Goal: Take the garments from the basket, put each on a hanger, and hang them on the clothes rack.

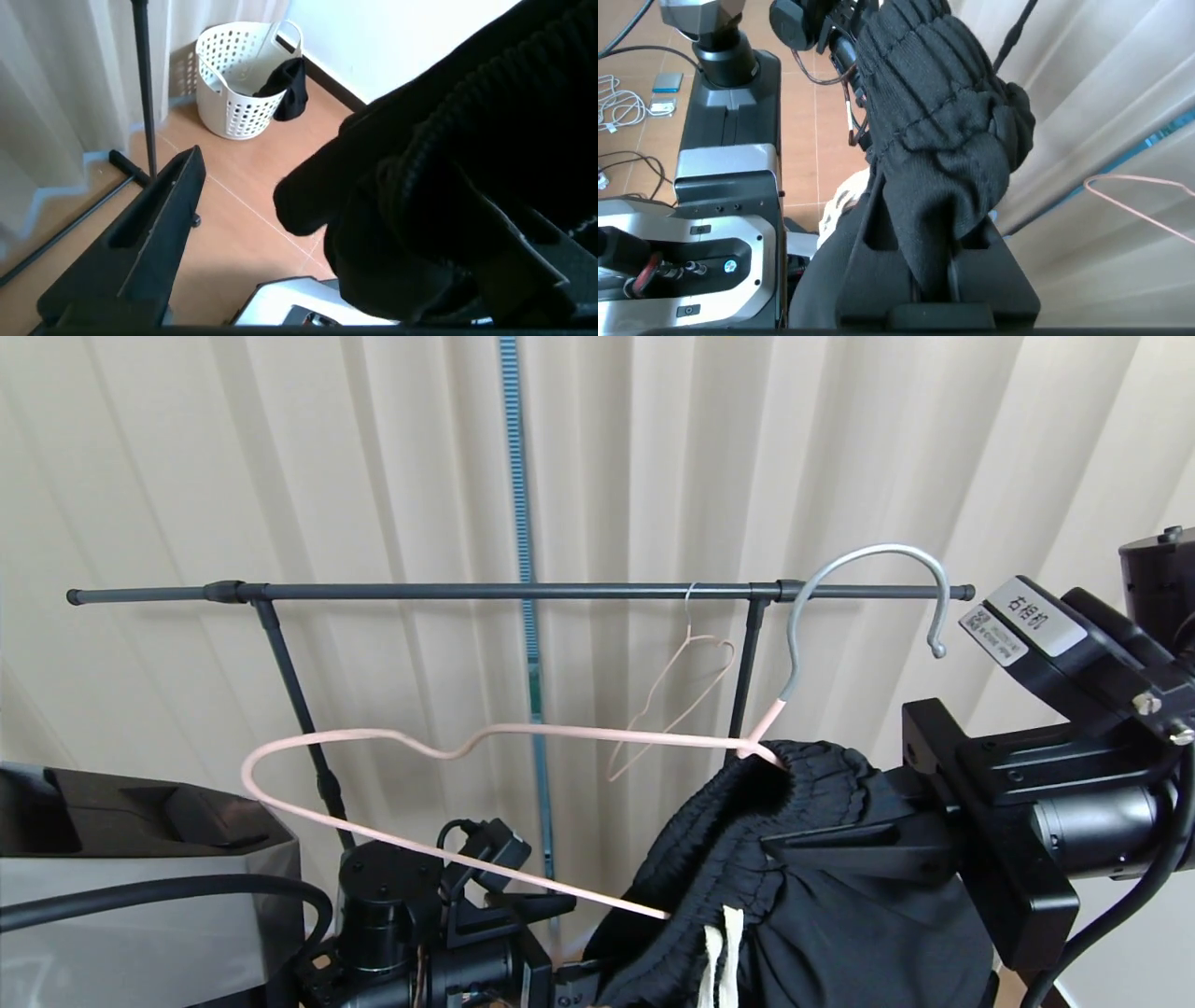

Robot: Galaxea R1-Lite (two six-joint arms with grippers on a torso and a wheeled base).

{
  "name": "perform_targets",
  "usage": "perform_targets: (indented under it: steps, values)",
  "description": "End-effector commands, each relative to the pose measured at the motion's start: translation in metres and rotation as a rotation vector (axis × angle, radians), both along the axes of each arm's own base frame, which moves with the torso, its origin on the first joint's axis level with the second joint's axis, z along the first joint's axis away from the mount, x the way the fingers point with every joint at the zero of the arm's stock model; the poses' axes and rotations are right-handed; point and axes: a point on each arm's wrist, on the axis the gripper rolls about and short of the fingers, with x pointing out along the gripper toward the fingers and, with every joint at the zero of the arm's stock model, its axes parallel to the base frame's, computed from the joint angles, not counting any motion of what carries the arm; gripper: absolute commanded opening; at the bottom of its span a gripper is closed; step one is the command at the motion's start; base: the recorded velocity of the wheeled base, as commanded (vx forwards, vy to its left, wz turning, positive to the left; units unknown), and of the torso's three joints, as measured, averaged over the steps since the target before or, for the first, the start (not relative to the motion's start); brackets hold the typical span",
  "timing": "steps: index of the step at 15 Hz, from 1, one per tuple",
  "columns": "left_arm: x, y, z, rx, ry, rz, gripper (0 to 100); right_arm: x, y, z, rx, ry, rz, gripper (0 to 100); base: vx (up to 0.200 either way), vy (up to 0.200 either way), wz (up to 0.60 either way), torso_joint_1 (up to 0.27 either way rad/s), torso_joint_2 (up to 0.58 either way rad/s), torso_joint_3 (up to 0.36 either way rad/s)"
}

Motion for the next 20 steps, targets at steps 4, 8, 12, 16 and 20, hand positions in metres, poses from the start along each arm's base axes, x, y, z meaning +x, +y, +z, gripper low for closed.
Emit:
perform_targets:
  steps: [4, 8, 12, 16, 20]
  values:
    - [0.002, 0.0, 0.002, -0.011, -0.014, 0.005, 0, 0.004, -0.007, -0.006, 0.005, 0.009, -0.043, 0, 0.0, 0.0, 0.0, 0.0, 0.0, 0.0]
    - [0.014, 0.014, 0.014, -0.047, -0.068, 0.073, 0, 0.015, -0.029, -0.032, 0.012, 0.005, -0.147, 0, 0.0, 0.0, 0.0, 0.0, 0.0, 0.0]
    - [0.033, 0.033, 0.019, -0.058, -0.102, 0.162, 0, 0.018, -0.045, -0.052, 0.018, 0.035, -0.182, 0, 0.0, 0.0, 0.0, 0.0, 0.0, 0.0]
    - [0.047, 0.048, 0.023, -0.067, -0.125, 0.226, 0, 0.022, -0.046, -0.064, 0.003, 0.051, -0.201, 0, 0.0, 0.0, 0.0, 0.0, 0.0, 0.0]
    - [0.053, 0.052, 0.023, -0.064, -0.125, 0.246, 0, 0.026, -0.046, -0.072, -0.04, 0.053, -0.232, 0, 0.0, 0.0, 0.0, 0.0, 0.0, 0.0]
